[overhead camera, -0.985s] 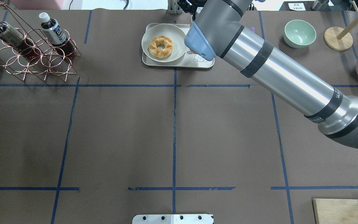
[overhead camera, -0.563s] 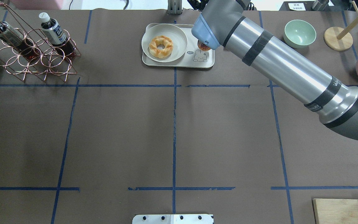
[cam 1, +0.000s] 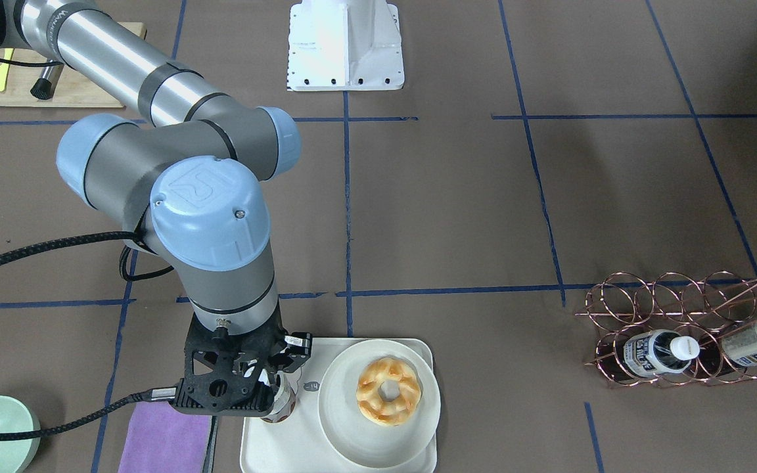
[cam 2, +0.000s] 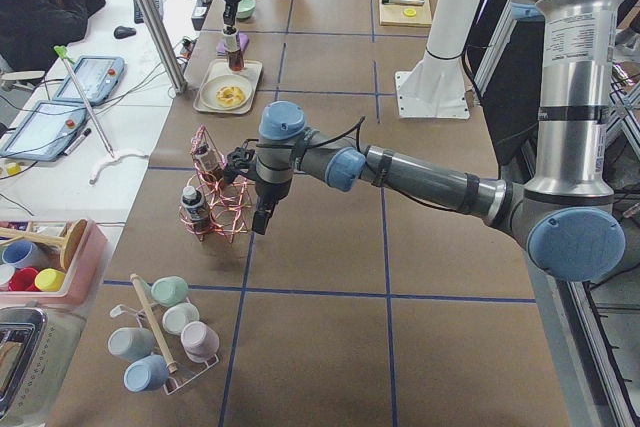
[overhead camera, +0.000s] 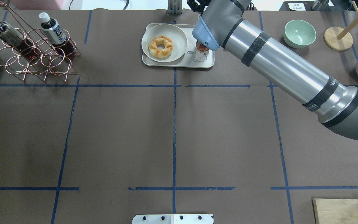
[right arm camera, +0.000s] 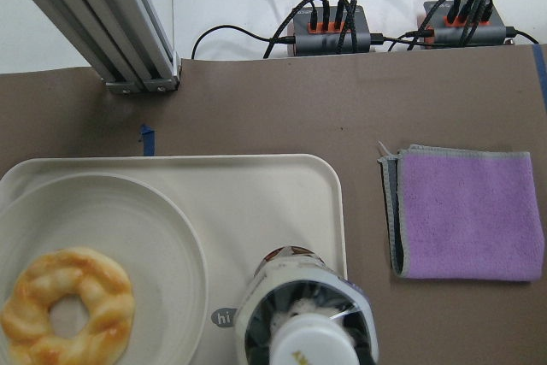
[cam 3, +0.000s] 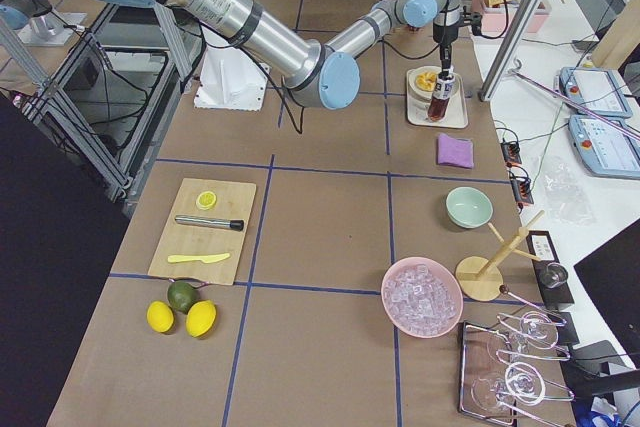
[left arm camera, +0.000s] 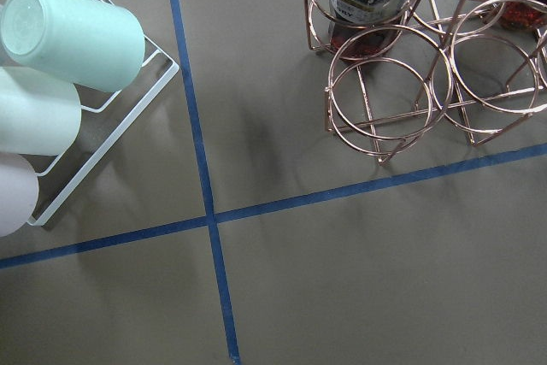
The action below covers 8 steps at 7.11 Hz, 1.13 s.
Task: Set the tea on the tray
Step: 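Lift the bottle with the right gripper and carry it onto the tray, then lower the bottle onto the tray beside the bowl and open the right gripper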
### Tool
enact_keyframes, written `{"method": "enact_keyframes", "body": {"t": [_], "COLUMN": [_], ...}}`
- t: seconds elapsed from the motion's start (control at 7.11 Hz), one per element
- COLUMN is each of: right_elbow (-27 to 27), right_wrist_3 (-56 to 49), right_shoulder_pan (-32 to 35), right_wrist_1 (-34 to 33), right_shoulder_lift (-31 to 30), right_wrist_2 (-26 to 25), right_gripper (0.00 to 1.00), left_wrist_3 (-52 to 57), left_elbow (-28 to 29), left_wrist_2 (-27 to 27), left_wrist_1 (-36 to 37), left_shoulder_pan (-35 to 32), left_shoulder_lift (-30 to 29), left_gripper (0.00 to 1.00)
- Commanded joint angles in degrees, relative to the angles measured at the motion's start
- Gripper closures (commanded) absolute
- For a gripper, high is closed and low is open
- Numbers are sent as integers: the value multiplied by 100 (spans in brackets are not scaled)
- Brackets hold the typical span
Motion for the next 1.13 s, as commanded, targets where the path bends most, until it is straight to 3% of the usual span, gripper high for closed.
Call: {"method": "enact_keyframes", "body": {"t": [0.0,0.14,0.28,0.7,0.84,0.98], "right_elbow": [-76,-68,-68,55,212,823], "right_wrist_3": [-4,-12,-108,-345,-399,-425], "right_shoulder_pan": [-4,-4,-21,48,284,652], "right_wrist_1": [127,127,127,118,74,-39], "right_shoulder_lift": [4,30,30,30,-22,-458], "right_wrist_2": [7,42,42,112,617,1258], "right_gripper": [100,89,2,0,0,0], "left_wrist_3": [0,0,0,-9,0,26], "left_elbow": [3,3,12,56,65,74], "left_wrist_2": [9,9,9,9,9,0], "left_wrist_1": [0,0,0,0,0,0], "left_shoulder_pan": [0,0,0,0,0,0], "left_shoulder_lift": [-2,-2,-2,-11,-11,7], "left_gripper": [0,0,0,0,0,0]}}
